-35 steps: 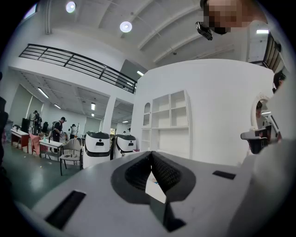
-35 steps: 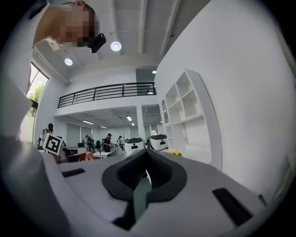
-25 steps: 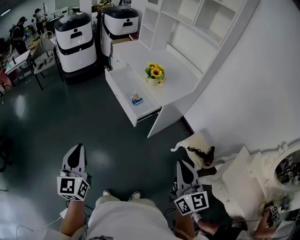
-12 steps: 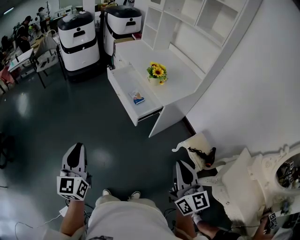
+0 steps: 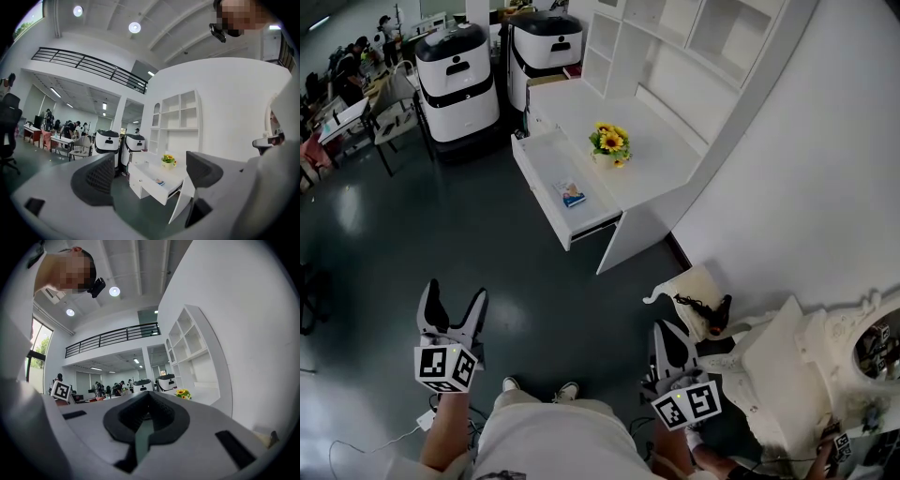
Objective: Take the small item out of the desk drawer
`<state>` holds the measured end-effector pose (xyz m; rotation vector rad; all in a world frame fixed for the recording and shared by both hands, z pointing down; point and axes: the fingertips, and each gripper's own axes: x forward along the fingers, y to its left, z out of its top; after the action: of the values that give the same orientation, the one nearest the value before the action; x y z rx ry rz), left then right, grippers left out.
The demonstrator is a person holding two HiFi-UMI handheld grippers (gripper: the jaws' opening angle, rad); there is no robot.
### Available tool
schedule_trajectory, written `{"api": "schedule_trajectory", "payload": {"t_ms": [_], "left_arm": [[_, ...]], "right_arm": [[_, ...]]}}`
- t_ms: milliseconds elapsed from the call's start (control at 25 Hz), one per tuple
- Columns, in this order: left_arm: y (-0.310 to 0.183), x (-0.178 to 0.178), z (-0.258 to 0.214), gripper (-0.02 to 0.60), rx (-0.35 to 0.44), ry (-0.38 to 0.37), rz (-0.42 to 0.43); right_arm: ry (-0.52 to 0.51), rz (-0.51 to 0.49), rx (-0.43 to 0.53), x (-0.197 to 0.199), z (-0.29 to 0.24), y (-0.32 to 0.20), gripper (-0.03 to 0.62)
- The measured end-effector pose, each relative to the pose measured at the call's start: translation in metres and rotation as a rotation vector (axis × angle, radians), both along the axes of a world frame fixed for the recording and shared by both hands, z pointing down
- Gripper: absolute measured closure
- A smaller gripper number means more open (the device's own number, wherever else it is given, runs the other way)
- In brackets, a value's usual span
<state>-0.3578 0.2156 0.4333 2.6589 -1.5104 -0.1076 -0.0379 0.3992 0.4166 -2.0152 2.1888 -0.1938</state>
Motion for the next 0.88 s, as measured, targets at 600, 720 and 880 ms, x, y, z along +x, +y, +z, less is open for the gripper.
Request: {"api": "schedule_trajectory", "payload": {"t_ms": [600,720,880], "left_arm": [[0.001,0.025,0.015,0.077,-0.050,-0.011,0.003],[-0.007,0.033,0.027,0.077,-0.078,-0.003,0.001],[-0.027,0.054,0.042,0.077,-0.100,0.005,0.025]], "right_arm": [[-0.030,-0.003,-0.020,0.023,0.013,0.002,0.583],[-0.030,-0.001,-0.044,0.030,0.019,-0.003,0.583],[-0.023,0.017,-0.059,0.044,0.025,-0.018,0.583]]}}
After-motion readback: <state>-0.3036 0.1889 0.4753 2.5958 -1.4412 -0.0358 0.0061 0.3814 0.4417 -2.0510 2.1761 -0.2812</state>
